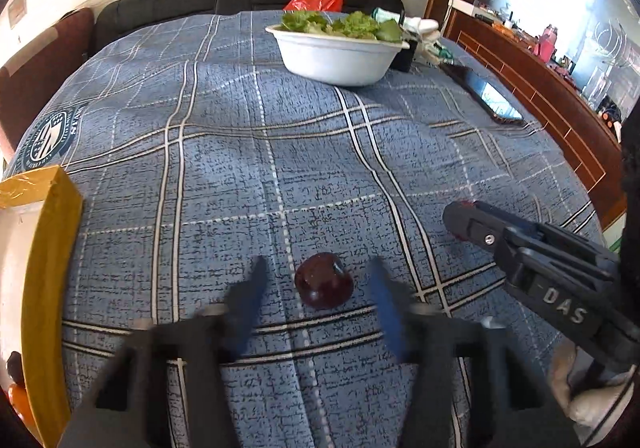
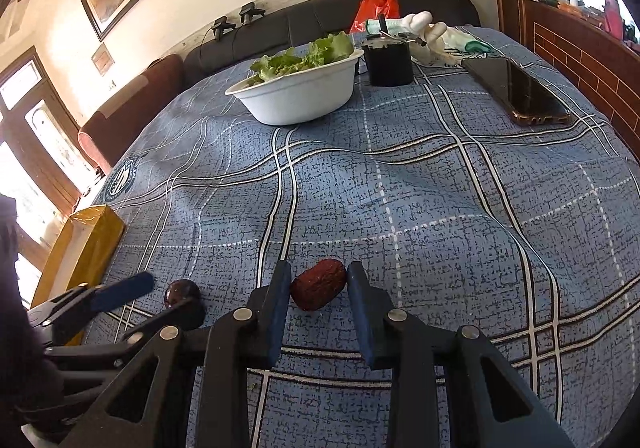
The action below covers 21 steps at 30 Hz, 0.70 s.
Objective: Organize fruits
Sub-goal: 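Grasp the red date with the right tool while the left tool grasps the dark plum, then carry the red date and dark plum with both tools over the tray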
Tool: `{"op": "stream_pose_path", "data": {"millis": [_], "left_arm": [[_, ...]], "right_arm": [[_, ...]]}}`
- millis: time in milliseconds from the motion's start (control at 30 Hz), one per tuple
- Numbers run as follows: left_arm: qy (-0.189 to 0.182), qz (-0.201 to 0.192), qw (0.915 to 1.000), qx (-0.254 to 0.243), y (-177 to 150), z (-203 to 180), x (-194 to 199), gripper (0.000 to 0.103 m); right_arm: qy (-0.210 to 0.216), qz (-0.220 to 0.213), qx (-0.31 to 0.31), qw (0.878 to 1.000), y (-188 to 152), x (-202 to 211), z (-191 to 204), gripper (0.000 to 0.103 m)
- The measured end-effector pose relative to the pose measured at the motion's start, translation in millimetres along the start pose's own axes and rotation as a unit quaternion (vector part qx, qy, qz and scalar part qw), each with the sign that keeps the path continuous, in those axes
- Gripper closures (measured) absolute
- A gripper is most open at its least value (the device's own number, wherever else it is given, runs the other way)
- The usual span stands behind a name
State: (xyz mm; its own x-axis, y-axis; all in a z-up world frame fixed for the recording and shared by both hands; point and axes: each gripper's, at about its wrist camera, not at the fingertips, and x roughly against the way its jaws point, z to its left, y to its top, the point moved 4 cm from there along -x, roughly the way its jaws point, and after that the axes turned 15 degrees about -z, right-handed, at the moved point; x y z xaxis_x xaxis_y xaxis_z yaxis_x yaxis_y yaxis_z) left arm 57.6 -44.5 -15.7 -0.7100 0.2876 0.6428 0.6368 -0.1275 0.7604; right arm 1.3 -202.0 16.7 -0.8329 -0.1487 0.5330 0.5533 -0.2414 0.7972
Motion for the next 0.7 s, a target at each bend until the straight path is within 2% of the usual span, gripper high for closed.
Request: {"op": "stream_pose_path", "data": {"millis": [233, 500, 600, 700], "left_arm": [[0.008, -0.017, 0.9997, 0.013, -2, 7, 18, 0.076], [0.034, -0.069, 0.9944, 0.073, -4, 43, 91, 0.076], [0.051, -0.088, 0.9904, 0.093, -9, 65, 124, 0.076], [0.074, -0.105, 0.9864, 0.102, -15, 89, 153, 0.075]], "right_arm": [[-0.001, -0.007, -0.006, 1.0, 2, 4, -2, 0.072], [0.013, -0.023, 0.001, 1.0, 2, 11, 7, 0.072], [0.043, -0.033, -0.004, 0.999, 3, 17, 17, 0.072], [0.08, -0.02, -0.025, 0.996, 3, 20, 27, 0.072]]}}
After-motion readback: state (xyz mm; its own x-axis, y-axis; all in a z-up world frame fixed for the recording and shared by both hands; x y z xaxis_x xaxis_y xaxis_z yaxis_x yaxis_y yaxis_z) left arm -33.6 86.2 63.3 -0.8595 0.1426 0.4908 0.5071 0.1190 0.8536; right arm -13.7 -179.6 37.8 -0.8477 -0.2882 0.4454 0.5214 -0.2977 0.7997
